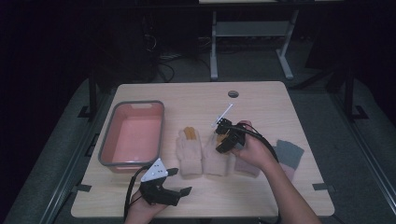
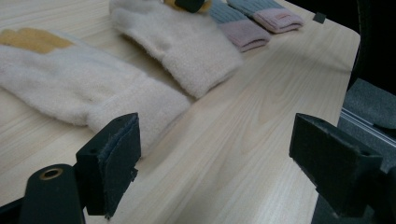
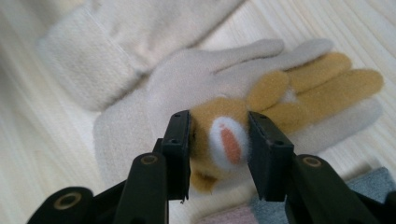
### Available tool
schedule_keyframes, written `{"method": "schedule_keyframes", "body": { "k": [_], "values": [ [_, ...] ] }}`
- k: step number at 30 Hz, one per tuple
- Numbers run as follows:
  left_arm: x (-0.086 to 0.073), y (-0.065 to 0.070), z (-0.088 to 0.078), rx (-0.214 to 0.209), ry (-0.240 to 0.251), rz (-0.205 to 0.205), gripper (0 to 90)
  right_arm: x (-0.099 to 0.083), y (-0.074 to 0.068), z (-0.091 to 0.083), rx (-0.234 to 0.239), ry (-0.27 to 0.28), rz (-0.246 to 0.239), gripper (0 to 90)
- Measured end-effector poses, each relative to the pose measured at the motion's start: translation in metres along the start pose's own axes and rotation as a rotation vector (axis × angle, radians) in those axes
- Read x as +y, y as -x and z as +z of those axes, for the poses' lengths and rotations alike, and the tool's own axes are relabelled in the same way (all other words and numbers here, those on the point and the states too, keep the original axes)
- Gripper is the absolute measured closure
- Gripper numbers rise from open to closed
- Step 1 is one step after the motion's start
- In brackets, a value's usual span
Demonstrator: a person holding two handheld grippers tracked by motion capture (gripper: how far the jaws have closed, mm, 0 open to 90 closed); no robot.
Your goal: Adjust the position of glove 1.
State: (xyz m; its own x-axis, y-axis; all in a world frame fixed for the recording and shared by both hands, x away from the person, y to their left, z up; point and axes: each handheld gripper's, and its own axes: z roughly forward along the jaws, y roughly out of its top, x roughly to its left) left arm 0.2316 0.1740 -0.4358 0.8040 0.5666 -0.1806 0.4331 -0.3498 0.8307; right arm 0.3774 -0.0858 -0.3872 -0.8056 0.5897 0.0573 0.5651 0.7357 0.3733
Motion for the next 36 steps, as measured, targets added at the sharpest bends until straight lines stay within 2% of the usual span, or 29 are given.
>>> {"method": "schedule_keyframes", "body": {
  "k": [4, 5, 10, 16, 18, 27, 36],
  "values": [
    [0.000, 0.000, 0.001, 0.000, -0.001, -0.002, 16.7, 0.004, -0.003, -0.006, -0.010, -0.001, -0.019, 62.1],
    [0.001, 0.000, 0.000, 0.002, -0.008, 0.010, 16.7, 0.006, -0.004, -0.011, -0.014, 0.004, -0.027, 62.1],
    [0.000, 0.000, 0.000, 0.001, -0.001, -0.003, 16.7, 0.012, -0.007, -0.021, -0.023, 0.018, -0.042, 62.1],
    [0.000, 0.000, -0.001, 0.003, 0.000, 0.003, 16.7, 0.027, -0.014, -0.027, -0.024, 0.028, -0.078, 62.1],
    [0.000, 0.000, -0.002, 0.003, -0.001, -0.001, 16.7, 0.038, -0.020, -0.028, -0.018, 0.033, -0.098, 62.0],
    [0.000, -0.001, -0.005, 0.002, 0.014, -0.011, 16.7, 0.070, -0.039, -0.016, 0.003, 0.023, -0.176, 62.0],
    [0.000, -0.002, -0.006, 0.000, 0.008, -0.015, 16.7, 0.085, -0.048, 0.003, 0.031, 0.001, -0.215, 61.9]
  ]
}}
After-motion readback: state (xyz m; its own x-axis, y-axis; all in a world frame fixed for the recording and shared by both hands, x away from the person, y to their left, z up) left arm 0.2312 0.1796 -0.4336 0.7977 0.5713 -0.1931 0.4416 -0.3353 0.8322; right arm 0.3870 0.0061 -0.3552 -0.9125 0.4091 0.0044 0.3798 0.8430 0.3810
